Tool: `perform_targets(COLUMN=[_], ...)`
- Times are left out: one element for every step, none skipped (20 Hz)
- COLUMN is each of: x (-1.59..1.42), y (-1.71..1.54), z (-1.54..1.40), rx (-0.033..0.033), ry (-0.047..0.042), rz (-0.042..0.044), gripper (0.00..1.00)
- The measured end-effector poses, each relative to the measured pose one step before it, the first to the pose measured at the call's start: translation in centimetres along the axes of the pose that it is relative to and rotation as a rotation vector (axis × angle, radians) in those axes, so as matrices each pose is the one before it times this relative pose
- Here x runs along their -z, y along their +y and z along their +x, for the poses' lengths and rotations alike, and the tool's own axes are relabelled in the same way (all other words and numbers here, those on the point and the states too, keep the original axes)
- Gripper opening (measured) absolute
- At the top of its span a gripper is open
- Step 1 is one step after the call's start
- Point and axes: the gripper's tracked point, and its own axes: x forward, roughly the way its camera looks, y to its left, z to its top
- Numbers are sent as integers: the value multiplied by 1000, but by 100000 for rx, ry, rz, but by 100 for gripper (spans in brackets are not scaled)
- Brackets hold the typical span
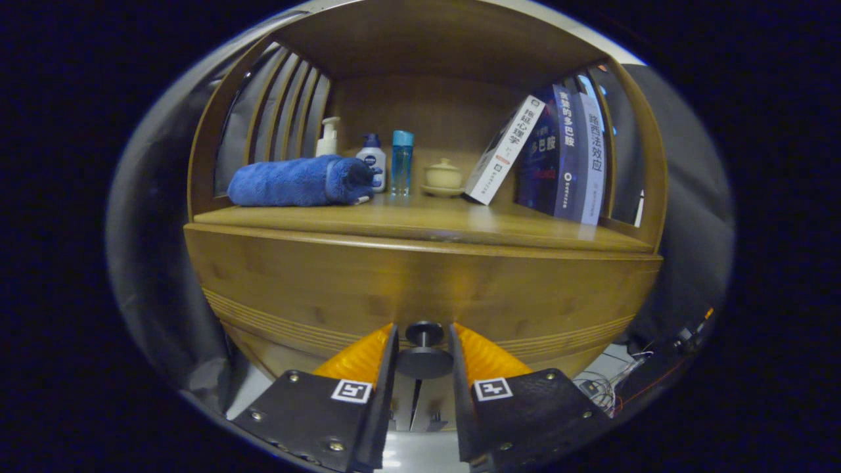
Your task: Pull open the drawer, take out the items inside it, and place them on the countertop above the cabinet.
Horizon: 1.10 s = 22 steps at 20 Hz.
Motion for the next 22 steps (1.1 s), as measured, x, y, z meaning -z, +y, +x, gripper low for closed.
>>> perform_targets(x=[-29,7,-36,105,15,157,55,129,22,166,120,161,134,219,155,199,147,180,256,43,126,148], y=[105,33,-53,-97,-19,-15,-3,-7,-41,-25,-101,-73,10,-8,1,-52,-36,-84,-54,62,108,52], z=[126,-197,39,-109,-215,-269,-332,-375,-515,-438,-576,-581,-602,-568,-754,-798,-884,-735,-850,-750,-875,-222], rx=[-995,-379,-134,116,293,11,-75,-278,-544,-275,-64,48,181,-59,-82,-103,34,411,531,3,-212,-438], ry=[103,-304,-29,-111,-139,44,-35,-78,-639,-491,-109,-308,-36,19,-264,-627,-509,140,572,-410,-266,-828], rz=[39,-535,-563,8,1082,811,447,-336,-686,-632,89,461,208,-204,-341,510,917,575,438,-555,-549,-1241], gripper=[39,37,34,34,34,35,34,35,34,34,34,35,35,34,34,35,35,34,34,34,34,28])
